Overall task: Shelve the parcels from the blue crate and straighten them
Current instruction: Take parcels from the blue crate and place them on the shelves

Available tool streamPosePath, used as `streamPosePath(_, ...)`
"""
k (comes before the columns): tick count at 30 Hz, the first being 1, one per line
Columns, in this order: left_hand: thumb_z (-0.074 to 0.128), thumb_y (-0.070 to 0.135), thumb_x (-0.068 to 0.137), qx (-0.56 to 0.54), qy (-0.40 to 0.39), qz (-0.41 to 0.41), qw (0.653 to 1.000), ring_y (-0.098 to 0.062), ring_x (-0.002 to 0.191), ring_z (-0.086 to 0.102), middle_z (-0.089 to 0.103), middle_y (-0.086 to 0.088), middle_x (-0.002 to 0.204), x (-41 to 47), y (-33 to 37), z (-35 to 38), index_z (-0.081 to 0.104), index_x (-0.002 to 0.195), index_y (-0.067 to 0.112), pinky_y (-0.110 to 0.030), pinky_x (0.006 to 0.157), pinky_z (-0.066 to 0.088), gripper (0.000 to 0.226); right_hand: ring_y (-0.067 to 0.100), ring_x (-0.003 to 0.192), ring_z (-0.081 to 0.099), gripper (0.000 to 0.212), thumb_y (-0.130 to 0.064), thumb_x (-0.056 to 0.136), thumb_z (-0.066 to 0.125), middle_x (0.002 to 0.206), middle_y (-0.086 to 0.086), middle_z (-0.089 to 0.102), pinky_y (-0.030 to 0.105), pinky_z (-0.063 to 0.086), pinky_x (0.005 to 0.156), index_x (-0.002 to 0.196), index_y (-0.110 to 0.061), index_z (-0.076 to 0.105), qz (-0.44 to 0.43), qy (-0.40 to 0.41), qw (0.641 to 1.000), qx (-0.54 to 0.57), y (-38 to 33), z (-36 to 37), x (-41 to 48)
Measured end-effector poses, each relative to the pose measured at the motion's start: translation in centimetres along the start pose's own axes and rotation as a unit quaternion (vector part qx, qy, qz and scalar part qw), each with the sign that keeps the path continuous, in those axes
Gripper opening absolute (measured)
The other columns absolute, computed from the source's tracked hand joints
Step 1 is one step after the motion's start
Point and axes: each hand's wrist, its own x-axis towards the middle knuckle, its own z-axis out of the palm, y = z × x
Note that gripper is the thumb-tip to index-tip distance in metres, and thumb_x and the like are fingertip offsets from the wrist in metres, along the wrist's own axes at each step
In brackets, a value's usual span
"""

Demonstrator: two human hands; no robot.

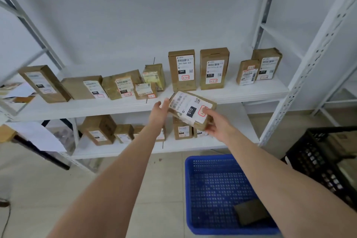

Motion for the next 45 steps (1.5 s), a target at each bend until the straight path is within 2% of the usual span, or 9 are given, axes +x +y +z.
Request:
streamPosePath(3,0.039,0.054,0.096,-0.051,-0.052,-0.038,0.997,-0.032,0.118,0.054,0.049,-0.006,0.137,-0.8,0.0,1.3,0.028,0.148,0.02,-0.046,0.094,0.048,0.063,0.03,0.1,0.067,0.04,-0.013,0.085,0.071,0.112,0.016,0.068,0.039,0.057,0.079,0.121,-0.009,0.054,0.017,-0.027,0.997,0.072,0.8,-0.1,-0.6)
streamPosePath(5,0.044,0.042,0.098,-0.132,-0.062,-0.048,0.988,-0.028,0.1,0.063,0.058,-0.006,0.123,-1.5,0.0,2.4,0.031,0.146,0.022,-0.041,0.078,0.054,0.053,0.031,0.103,0.065,0.035,-0.01,0.086,0.069,0.114,0.018,0.066,0.037,0.057,0.075,0.117,-0.009,0.054,0.029,-0.043,0.995,0.084,1.1,-0.2,-0.9)
streamPosePath(8,0.048,0.027,0.099,-0.177,-0.004,-0.026,0.984,-0.017,0.076,0.065,0.065,-0.007,0.112,-1.5,0.3,3.0,0.029,0.147,0.026,-0.035,0.063,0.056,0.051,0.028,0.103,0.064,0.031,-0.012,0.086,0.069,0.112,0.015,0.066,0.033,0.055,0.074,0.114,-0.011,0.056,0.041,-0.069,0.997,0.014,1.3,-0.6,-1.2)
streamPosePath(11,0.048,0.023,0.1,-0.151,0.026,0.012,0.988,-0.009,0.072,0.062,0.065,-0.003,0.109,-1.2,0.8,2.6,0.023,0.149,0.03,-0.025,0.05,0.053,0.055,0.022,0.088,0.063,0.029,-0.013,0.087,0.069,0.104,0.011,0.066,0.03,0.057,0.072,0.113,-0.011,0.056,0.023,-0.075,0.996,-0.03,1.0,-1.2,-1.2)
streamPosePath(17,0.045,0.018,0.1,-0.046,0.02,0.08,0.996,-0.019,0.096,0.064,0.062,-0.004,0.123,-0.5,2.2,2.1,0.028,0.148,0.029,-0.046,0.081,0.056,0.052,0.028,0.088,0.071,0.024,0.005,0.089,0.06,0.102,0.02,0.071,0.031,0.061,0.073,0.112,-0.001,0.061,-0.021,-0.069,0.997,0.001,1.0,-2.5,-1.1)
streamPosePath(22,0.046,0.015,0.099,0.02,0.033,0.115,0.993,-0.012,0.086,0.062,0.056,0.0,0.133,-0.6,3.2,2.7,0.035,0.145,0.03,-0.034,0.069,0.057,0.049,0.024,0.082,0.073,0.017,0.008,0.088,0.059,0.098,0.018,0.072,0.027,0.06,0.07,0.101,-0.001,0.065,-0.023,-0.063,0.998,-0.018,1.2,-2.7,-1.4)
streamPosePath(29,0.046,0.012,0.098,0.034,0.032,0.124,0.991,-0.02,0.092,0.062,0.06,0.001,0.107,-0.8,4.6,3.8,0.04,0.142,0.028,-0.042,0.077,0.058,0.046,0.025,0.082,0.073,0.016,0.008,0.087,0.061,0.095,0.019,0.073,0.026,0.06,0.069,0.102,0.002,0.065,-0.03,-0.056,0.998,-0.027,0.4,-3.6,-1.5)
streamPosePath(35,0.046,0.011,0.098,0.029,0.036,0.134,0.99,-0.019,0.089,0.061,0.062,-0.008,0.119,-1.3,5.7,4.3,0.042,0.14,0.03,-0.037,0.075,0.056,0.046,0.023,0.076,0.073,0.014,0.009,0.086,0.062,0.093,0.019,0.073,0.024,0.06,0.064,0.1,0.004,0.063,-0.036,-0.051,0.998,-0.027,-0.7,-4.2,-1.8)
streamPosePath(45,0.048,0.012,0.097,0.03,0.043,0.179,0.983,-0.024,0.106,0.06,0.059,-0.009,0.125,-3.5,10.5,4.9,0.044,0.138,0.029,-0.048,0.086,0.055,0.044,0.024,0.081,0.072,0.019,0.011,0.083,0.064,0.096,0.019,0.072,0.024,0.06,0.063,0.1,0.004,0.061,-0.074,-0.064,0.995,-0.03,-4.7,-5.0,-3.8)
